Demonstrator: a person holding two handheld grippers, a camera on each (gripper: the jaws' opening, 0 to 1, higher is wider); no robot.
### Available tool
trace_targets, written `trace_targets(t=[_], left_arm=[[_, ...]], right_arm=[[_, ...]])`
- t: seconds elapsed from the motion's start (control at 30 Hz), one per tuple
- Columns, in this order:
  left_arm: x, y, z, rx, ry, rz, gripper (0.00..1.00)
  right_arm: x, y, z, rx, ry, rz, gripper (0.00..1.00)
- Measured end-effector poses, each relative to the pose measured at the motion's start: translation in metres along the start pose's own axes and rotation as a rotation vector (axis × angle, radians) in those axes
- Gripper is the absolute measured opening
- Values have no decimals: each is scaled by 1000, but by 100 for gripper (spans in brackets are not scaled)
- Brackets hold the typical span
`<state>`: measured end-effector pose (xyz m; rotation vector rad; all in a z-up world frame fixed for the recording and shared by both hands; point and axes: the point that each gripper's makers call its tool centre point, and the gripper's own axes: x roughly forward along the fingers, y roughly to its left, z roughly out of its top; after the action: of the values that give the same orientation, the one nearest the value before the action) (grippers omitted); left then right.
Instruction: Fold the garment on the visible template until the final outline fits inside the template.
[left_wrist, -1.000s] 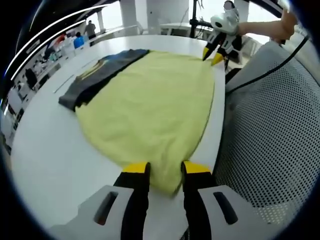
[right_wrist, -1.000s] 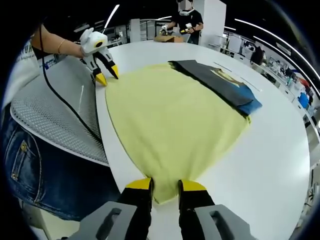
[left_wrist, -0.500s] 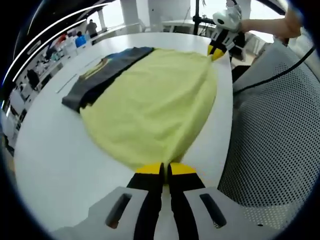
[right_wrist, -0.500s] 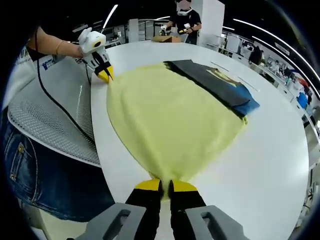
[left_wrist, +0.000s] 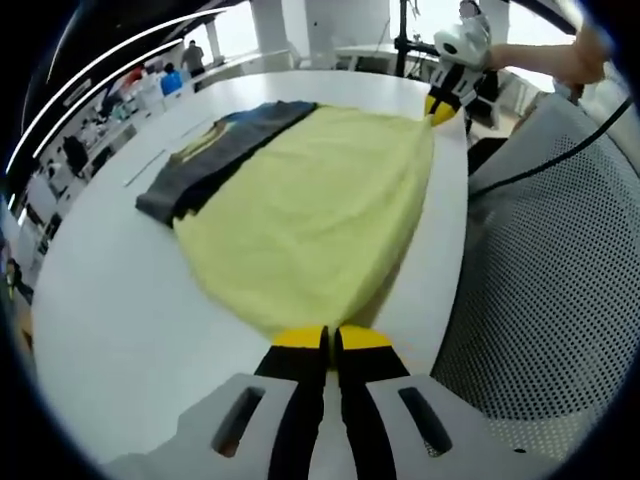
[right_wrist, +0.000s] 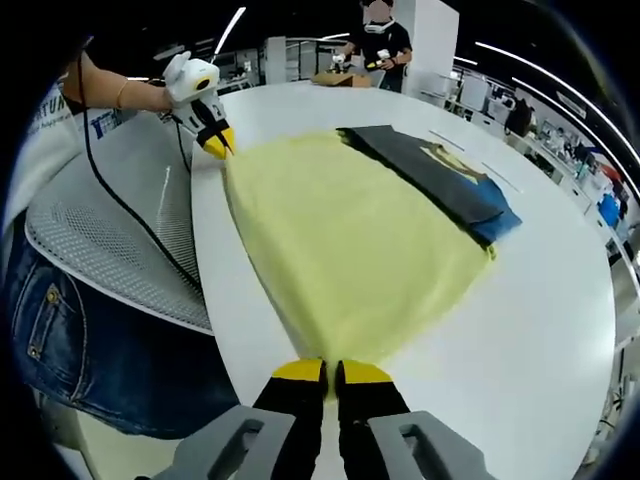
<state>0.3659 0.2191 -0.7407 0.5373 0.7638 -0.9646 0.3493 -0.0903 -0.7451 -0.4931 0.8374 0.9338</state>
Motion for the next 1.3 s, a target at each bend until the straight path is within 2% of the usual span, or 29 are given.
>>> trace_targets(t=[0.4,1.3], left_arm=[[-8,-9,-1,-46,-22,13,0],[-24,-34,-13,-79,27,0,0]], right_arm=[[-9,9,1,15,-17,4,0],[-25,39,2,58,-17,51,0]])
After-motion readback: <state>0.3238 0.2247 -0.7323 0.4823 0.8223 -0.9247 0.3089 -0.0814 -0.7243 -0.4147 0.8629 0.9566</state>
